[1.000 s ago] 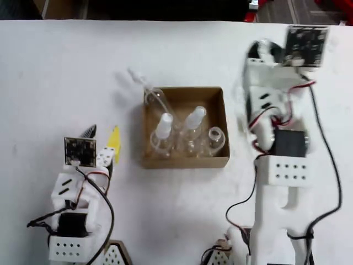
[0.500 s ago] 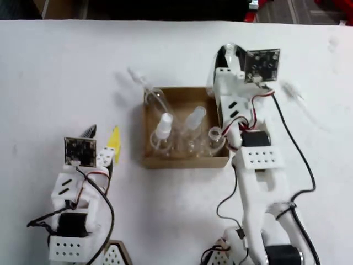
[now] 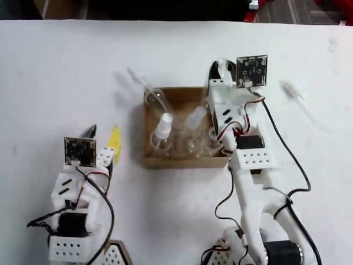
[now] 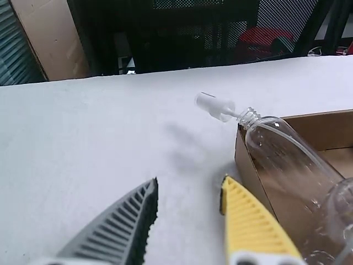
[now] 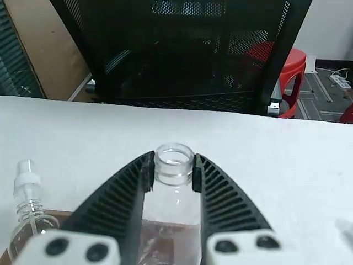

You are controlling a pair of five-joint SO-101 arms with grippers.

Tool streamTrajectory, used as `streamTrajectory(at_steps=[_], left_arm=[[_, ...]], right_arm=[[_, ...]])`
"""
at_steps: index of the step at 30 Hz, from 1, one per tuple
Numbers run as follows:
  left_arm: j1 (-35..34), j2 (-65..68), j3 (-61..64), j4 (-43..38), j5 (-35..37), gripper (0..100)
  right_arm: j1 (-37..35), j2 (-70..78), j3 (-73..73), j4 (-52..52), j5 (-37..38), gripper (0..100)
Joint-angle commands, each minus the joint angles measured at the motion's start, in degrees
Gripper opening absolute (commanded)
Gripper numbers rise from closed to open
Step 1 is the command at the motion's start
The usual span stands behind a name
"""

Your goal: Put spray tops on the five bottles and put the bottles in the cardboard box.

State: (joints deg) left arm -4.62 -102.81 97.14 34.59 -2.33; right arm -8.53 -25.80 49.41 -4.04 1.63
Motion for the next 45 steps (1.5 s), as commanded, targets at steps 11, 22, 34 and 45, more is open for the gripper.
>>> streamTrajectory(at_steps=[11,22,34,45], left_arm=[[0.8,-0.4,-0.3,-1.8,-0.6,17],[0.8,-0.4,-0.3,-1.8,-0.6,17],[0.8,-0.4,-0.3,-1.8,-0.6,17],[0.8,-0.4,-0.3,-1.8,-0.6,17]], right_arm=[[-0.7,8.0,1.0,-12.4,-0.5,1.6],[-0.7,8.7,3.2,-12.5,-0.1,1.9],[-1.5,8.7,4.4,-12.4,0.0,2.2],[-1.6,13.7,4.3,-18.7,0.0,1.7]])
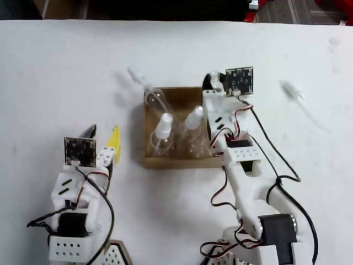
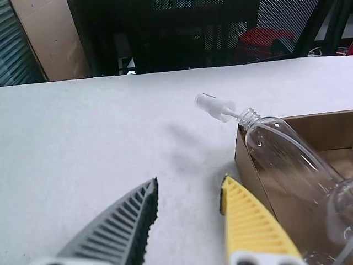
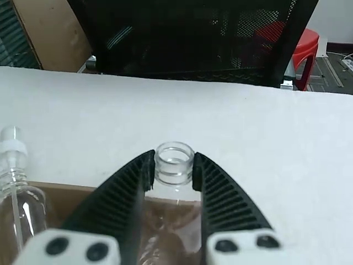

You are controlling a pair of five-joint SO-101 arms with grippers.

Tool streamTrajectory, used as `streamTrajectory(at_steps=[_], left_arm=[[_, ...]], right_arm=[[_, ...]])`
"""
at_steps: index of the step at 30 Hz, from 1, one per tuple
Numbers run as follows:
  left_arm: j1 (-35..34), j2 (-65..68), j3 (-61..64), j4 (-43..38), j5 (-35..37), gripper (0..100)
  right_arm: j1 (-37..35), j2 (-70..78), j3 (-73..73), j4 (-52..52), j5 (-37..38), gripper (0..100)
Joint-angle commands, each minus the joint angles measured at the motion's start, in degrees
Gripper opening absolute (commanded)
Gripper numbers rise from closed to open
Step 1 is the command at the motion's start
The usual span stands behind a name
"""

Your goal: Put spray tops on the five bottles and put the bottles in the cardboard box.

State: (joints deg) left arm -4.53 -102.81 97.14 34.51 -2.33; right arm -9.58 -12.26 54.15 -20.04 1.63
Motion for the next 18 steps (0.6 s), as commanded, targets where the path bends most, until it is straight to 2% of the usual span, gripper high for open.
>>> streamTrajectory(at_steps=[1,12,18], left_arm=[[0.7,-0.4,-0.3,-1.7,-0.6,17],[0.7,-0.4,-0.3,-1.7,-0.6,17],[0.7,-0.4,-0.3,-1.7,-0.6,17]], right_arm=[[-0.6,0.2,-0.4,-2.7,0.0,1.7],[-0.7,0.5,-0.4,-2.7,0.0,2.4],[-0.7,0.5,0.6,-2.9,0.0,10.6]])
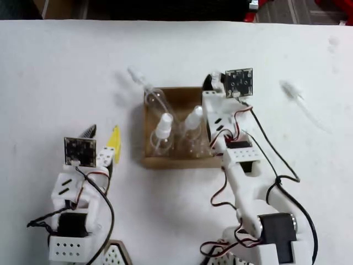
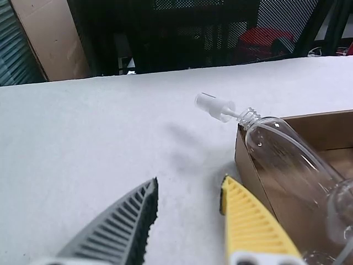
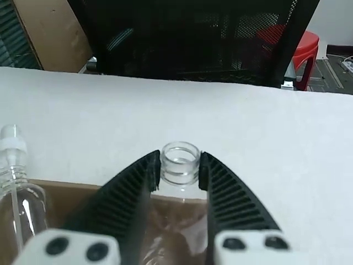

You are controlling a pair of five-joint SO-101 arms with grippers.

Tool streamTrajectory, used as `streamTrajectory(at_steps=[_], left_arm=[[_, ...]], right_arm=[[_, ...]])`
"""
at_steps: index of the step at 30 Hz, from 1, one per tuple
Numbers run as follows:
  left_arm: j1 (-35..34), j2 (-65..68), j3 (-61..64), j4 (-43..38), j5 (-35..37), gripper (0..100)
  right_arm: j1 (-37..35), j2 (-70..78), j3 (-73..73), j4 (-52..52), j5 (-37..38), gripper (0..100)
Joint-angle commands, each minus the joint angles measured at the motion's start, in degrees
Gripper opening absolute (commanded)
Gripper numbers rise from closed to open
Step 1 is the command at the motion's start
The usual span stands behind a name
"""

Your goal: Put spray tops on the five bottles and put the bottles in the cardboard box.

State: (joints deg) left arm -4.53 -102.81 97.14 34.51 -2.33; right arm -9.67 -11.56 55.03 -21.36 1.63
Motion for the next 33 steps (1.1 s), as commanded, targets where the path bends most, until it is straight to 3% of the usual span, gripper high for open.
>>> streamTrajectory(at_steps=[1,25,33], left_arm=[[0.7,-0.4,-0.3,-1.7,-0.6,17],[0.7,-0.4,-0.3,-1.7,-0.7,17],[0.7,-0.4,-0.3,-1.7,-0.7,17]], right_arm=[[-0.7,-0.2,-0.3,-1.5,0.0,10.4],[-0.8,-9.5,5.8,-1.2,0.0,10.0],[-1.7,-10.0,4.8,-0.8,0.0,19.3]])
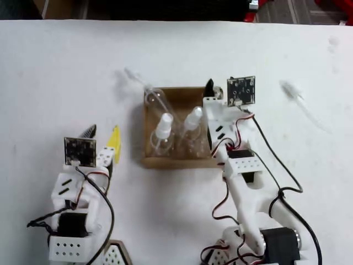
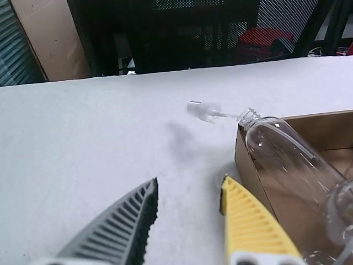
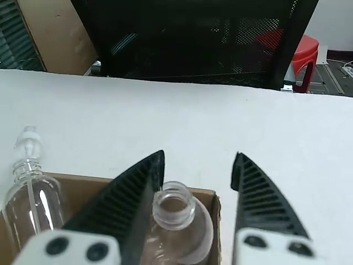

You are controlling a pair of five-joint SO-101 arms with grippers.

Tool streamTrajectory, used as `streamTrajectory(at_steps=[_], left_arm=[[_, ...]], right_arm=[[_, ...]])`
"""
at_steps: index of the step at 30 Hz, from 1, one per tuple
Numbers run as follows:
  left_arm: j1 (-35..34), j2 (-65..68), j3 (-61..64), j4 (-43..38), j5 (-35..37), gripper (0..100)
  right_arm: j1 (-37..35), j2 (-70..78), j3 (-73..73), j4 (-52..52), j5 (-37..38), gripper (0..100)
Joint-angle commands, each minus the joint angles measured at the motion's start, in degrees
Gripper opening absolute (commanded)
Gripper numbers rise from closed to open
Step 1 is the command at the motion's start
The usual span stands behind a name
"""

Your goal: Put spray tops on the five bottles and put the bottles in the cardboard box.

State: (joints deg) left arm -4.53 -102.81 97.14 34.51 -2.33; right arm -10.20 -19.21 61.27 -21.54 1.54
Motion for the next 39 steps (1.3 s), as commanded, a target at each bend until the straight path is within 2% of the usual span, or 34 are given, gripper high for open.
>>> streamTrajectory(at_steps=[1,6,16,25,27,29,32,39], left_arm=[[0.7,-0.4,-0.3,-1.7,-0.7,17],[0.7,-0.4,-0.3,-1.7,-0.7,17],[0.3,0.0,-2.1,-1.1,-1.5,17],[5.4,0.1,-13.5,9.6,-3.5,17],[8.7,2.1,-19.1,14.8,-5.1,17],[12.4,7.3,-26.5,18.8,-6.2,17],[13.0,20.4,-39.7,21.5,-4.7,17],[11.2,54.1,-71.7,33.7,0.3,17]], right_arm=[[-1.3,-2.3,-1.9,0.2,0.1,19.3],[0.0,-4.2,-8.4,8.3,-0.4,19.3],[3.1,-21.9,-16.7,37.2,-0.4,19.3],[13.1,-30.3,-19.3,56.4,-0.6,19.3],[15.9,-30.8,-17.9,59.0,-2.8,19.3],[18.9,-31.3,-15.0,59.4,-7.3,19.3],[21.6,-31.3,-12.1,58.9,-11.4,19.3],[21.9,-31.3,-5.3,53.6,-12.1,19.3]])
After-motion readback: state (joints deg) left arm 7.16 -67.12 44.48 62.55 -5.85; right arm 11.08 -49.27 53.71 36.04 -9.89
